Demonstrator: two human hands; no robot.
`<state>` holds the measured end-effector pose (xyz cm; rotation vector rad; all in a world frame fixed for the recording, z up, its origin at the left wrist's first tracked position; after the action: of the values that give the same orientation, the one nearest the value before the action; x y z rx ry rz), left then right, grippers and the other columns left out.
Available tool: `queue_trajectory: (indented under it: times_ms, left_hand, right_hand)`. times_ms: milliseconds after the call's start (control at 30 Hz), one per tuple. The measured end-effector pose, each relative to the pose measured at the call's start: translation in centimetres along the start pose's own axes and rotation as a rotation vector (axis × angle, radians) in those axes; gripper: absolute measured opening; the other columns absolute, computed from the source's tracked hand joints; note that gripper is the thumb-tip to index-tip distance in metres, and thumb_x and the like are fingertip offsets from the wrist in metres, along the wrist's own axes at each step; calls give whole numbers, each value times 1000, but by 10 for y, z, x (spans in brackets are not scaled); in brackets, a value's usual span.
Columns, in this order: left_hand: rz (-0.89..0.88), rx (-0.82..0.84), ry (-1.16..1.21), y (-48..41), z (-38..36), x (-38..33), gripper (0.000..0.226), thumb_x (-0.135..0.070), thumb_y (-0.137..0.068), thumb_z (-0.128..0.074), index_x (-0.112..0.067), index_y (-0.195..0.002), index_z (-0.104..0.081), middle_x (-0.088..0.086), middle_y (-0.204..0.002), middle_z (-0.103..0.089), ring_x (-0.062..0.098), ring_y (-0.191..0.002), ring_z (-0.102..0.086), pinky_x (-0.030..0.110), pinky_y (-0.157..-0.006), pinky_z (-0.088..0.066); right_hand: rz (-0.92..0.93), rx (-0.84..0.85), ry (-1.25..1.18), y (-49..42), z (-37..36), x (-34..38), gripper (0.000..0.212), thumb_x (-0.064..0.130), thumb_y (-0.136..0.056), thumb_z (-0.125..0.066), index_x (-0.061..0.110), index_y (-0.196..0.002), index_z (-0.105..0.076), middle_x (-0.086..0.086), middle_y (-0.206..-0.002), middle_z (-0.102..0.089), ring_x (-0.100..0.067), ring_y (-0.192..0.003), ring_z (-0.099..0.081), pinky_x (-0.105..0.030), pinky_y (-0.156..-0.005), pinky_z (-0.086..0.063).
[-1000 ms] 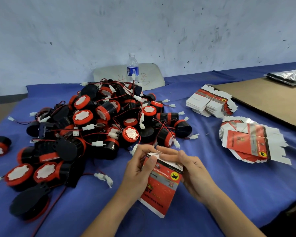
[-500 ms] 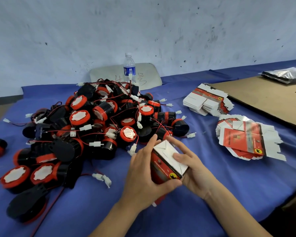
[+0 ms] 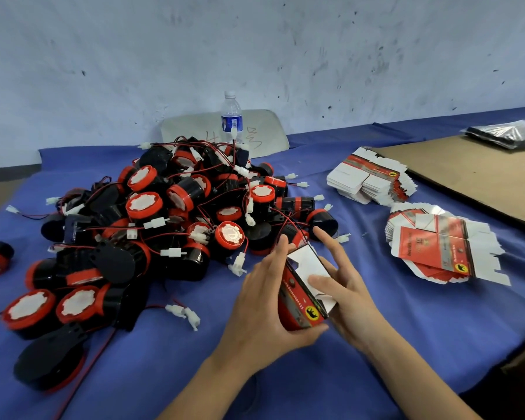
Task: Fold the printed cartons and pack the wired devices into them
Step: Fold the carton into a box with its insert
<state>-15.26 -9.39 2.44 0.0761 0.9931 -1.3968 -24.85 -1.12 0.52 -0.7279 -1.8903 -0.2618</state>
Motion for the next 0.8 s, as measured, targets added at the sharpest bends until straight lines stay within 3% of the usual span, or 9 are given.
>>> queue_trajectory:
  times_ms: [133,233,333,467,567,633,667,733,800]
  left_hand:
    - [-7,-58,27,-1,6,4,118,-58,-63,-74,-48,-149,7,-38,-146,-21,-8,-135,-28,52,-101,-43]
    - [-27,-58,52,-3,10,4,119,-54,-62,-76,-49,-148,6,-35,-147,-23,-5,-136,-29,54,-104,-40]
    - [-42,-39,83,-4,11,5,118,-52,-62,-77,-51,-147,5,-34,-148,-24,-4,-136,-30,45,-107,-39]
    - [-68,31,74,-4,8,4,117,-53,-64,-75,-49,-147,7,-36,-150,-19,-13,-135,-25,31,-106,-34]
    - [-69,44,-61,-7,8,15,113,-55,-68,-76,-47,-148,4,-39,-151,-9,-11,-139,-14,27,-112,-24]
    - [-47,-6,-348,-10,16,27,103,-41,-77,-76,-39,-149,-2,-27,-154,-4,4,-145,-4,38,-116,-19]
    - [-7,-81,-473,-11,24,34,96,-30,-79,-76,-34,-150,-10,-18,-156,-13,14,-146,-7,45,-115,-22]
    - [141,-288,-517,-9,44,50,80,-12,-79,-75,-22,-148,-35,2,-151,-39,29,-144,-27,51,-109,-31]
    - [336,-368,-456,-5,57,67,70,-15,-82,-72,-20,-145,-41,6,-147,-43,28,-141,-31,49,-108,-30]
  right_hand:
    - [-86,29,-139,-2,-1,-2,59,6,-77,-56,30,-131,-56,-18,-133,-56,-36,-110,-60,-46,-85,-55]
    - [-139,30,-239,-1,2,-3,61,12,-72,-65,24,-131,-56,-15,-134,-57,-34,-110,-62,-44,-85,-55]
    - [-205,125,-247,1,-1,-5,84,25,-65,-84,16,-140,-46,-14,-137,-56,-31,-114,-60,-42,-88,-55]
    - [-185,268,-198,5,-7,3,93,37,-66,-86,24,-145,-39,-7,-144,-48,-28,-127,-49,-45,-96,-45]
    - [-111,152,-154,5,-4,7,92,27,-62,-88,28,-142,-44,-8,-130,-61,-27,-113,-61,-42,-84,-56]
    - [129,-88,116,8,5,16,83,17,-64,-82,35,-137,-48,-4,-107,-71,-20,-90,-69,-31,-72,-57]
    - [303,-236,360,13,8,24,78,15,-67,-78,40,-135,-48,5,-100,-71,-12,-82,-68,-23,-69,-55]
    - [611,-435,845,24,5,34,80,13,-68,-74,44,-135,-41,22,-103,-65,2,-83,-63,-11,-69,-49]
    - [723,-441,1147,24,-4,33,81,11,-69,-73,40,-136,-38,17,-103,-60,-3,-91,-57,-16,-75,-45]
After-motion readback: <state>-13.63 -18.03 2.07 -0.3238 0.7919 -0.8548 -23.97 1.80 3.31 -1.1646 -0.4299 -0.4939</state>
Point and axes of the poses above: each hand's wrist, its own y-axis away from the middle knuckle, its own z-axis out of the back of the hand, x = y × z, the point moved 6 cm from there along -y, towards the middle knuckle
